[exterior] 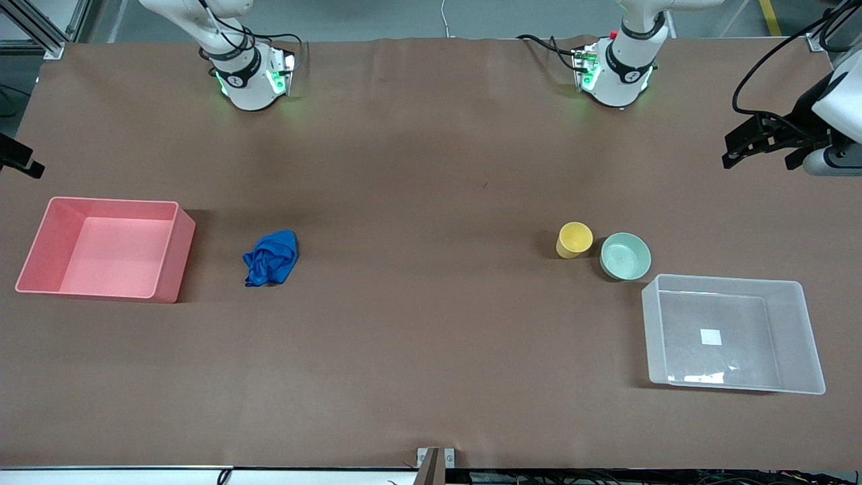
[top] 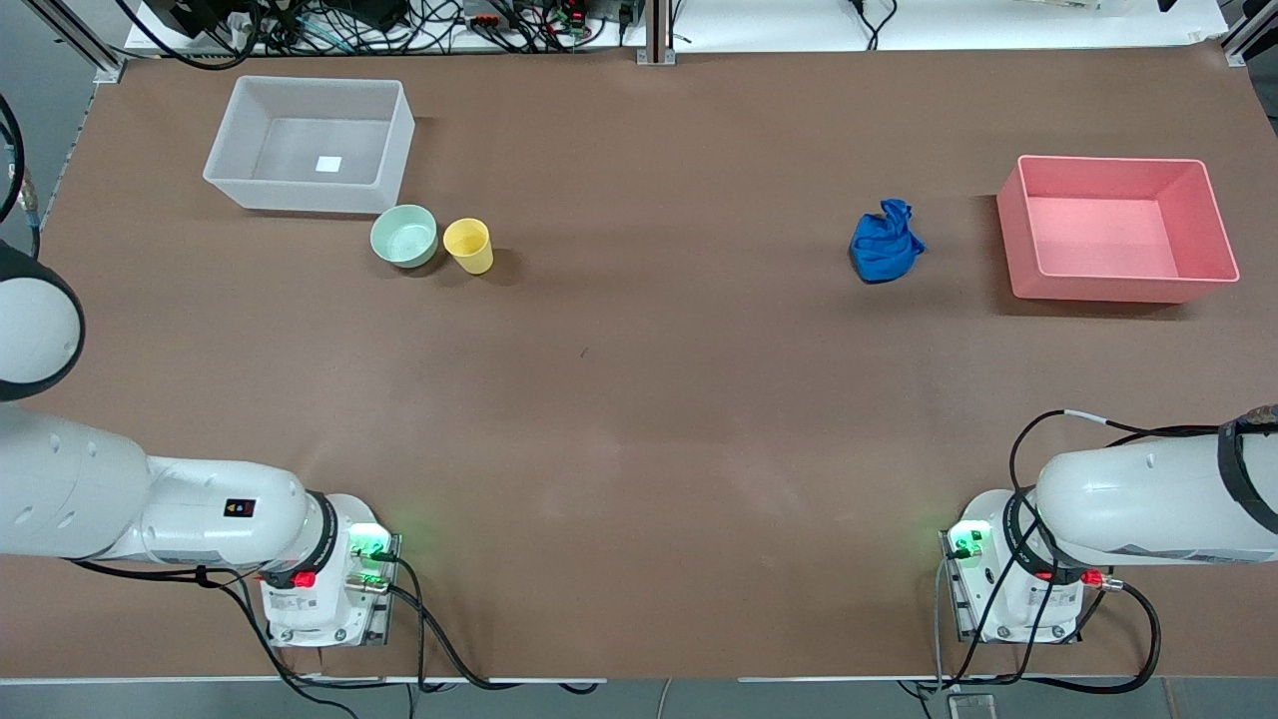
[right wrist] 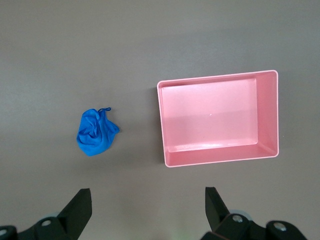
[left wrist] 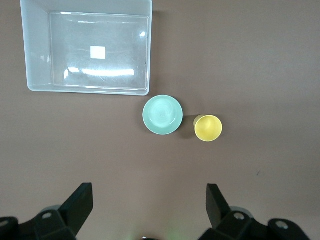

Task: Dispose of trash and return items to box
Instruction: 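Move the right gripper toward the blue cloth while the left gripper reaches the bowl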

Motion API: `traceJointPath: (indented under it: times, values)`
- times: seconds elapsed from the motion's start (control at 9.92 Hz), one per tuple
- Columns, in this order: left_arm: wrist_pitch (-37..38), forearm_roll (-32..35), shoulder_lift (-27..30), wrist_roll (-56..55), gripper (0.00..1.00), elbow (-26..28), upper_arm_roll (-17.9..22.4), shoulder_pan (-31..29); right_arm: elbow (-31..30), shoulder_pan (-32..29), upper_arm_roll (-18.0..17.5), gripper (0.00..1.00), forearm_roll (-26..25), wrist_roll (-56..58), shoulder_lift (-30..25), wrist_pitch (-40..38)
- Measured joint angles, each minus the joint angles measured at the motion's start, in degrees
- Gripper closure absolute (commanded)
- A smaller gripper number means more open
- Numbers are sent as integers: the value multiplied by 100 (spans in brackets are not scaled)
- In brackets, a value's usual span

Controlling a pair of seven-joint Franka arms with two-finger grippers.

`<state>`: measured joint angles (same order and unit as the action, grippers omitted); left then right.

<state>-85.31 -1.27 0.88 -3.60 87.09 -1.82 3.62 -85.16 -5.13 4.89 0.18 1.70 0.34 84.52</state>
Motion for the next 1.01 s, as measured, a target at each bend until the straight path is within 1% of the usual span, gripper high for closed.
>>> traceJointPath:
  times: [0.61,0.71,0.81,0.91,1.01]
  values:
    - [-24,4,-9,-1,2,63,37,-2,0,2,-9,0,0,0,0,19]
    - [-191,9,-24,-1,2,217,74,-4,-4,34,-20,0,1,-1,0,24]
    - [-535,12,-38,-1,2,526,116,-5,-47,177,-45,0,5,-133,16,113]
    - [-996,14,-56,3,2,973,150,-7,-203,467,-67,0,9,-500,96,373]
    - [-1545,15,-72,3,2,1494,166,-10,-448,843,-91,0,9,-919,304,756]
